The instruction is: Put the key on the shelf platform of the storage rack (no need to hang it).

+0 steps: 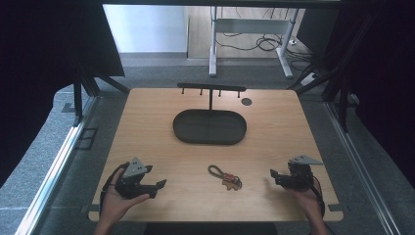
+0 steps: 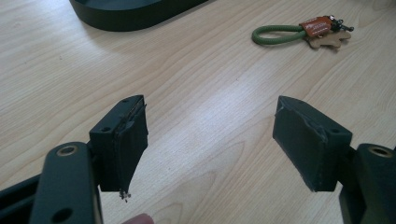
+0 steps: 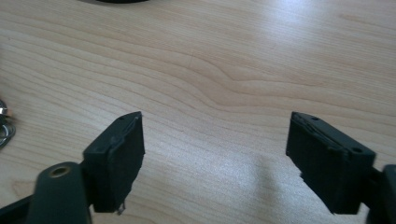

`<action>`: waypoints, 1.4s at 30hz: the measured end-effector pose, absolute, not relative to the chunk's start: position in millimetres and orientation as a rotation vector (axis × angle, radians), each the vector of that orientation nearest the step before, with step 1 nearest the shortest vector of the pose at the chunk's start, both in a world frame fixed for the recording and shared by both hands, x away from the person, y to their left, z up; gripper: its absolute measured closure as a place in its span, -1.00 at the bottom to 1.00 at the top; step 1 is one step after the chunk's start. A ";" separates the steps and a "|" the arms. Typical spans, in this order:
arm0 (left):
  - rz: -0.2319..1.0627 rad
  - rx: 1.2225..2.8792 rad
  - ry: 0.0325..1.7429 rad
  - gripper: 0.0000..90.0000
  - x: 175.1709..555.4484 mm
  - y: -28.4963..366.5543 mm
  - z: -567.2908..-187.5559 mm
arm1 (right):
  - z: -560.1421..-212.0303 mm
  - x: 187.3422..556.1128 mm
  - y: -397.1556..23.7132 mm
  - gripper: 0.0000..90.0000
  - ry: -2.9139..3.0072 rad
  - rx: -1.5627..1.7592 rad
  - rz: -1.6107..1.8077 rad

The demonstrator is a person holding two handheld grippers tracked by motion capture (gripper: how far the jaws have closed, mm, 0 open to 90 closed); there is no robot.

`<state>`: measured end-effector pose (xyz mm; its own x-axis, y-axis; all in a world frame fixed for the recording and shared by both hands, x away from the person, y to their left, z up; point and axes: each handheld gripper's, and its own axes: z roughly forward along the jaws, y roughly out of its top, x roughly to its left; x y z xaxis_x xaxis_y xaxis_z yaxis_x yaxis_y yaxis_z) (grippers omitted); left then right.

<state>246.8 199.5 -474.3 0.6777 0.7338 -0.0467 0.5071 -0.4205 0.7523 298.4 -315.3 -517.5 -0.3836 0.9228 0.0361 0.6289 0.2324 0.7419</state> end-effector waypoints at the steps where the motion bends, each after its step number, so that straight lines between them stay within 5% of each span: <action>1: 0.372 2.112 0.952 -0.41 247.2 199.2 -474.8 | -517.0 298.1 -315.9 -0.50 2.099 1.426 0.966; 34: 0.366 2.145 0.973 -0.41 251.1 196.5 -483.4 | -507.2 291.9 -322.9 -0.40 2.194 1.358 1.010; 42: 0.370 2.128 0.964 -0.41 246.0 194.6 -476.1 | -496.5 293.4 -316.9 -0.25 2.274 1.284 1.000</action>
